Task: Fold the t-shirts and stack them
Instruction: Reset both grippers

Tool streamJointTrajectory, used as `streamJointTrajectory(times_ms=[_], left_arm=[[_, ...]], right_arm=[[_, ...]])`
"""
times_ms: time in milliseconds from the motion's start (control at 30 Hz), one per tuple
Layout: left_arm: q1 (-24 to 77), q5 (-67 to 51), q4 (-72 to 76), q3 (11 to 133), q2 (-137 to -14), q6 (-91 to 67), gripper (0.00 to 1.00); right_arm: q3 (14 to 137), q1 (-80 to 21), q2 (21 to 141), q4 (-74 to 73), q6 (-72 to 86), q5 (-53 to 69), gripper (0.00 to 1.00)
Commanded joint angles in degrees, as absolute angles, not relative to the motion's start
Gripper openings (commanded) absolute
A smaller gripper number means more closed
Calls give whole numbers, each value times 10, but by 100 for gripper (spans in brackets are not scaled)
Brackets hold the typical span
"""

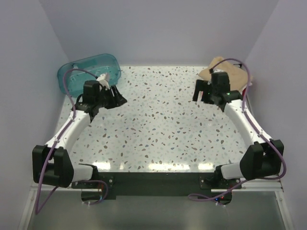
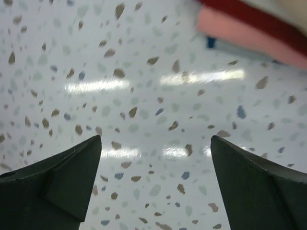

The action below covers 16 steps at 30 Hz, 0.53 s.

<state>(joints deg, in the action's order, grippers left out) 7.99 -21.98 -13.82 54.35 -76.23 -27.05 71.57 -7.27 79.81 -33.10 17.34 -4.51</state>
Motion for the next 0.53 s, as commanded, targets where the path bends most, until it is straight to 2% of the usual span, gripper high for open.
streamJointTrajectory(times_ms=[0, 200, 500], left_arm=[[76, -152, -100, 514, -714, -292, 56], [76, -93, -79, 466, -644, -313, 56], [77, -27, -92, 454, -595, -310, 59]], right_arm=[[651, -140, 759, -258, 185, -4, 99], [587, -197, 722, -227, 200, -1, 99], [555, -205, 672, -245, 188, -27, 99]])
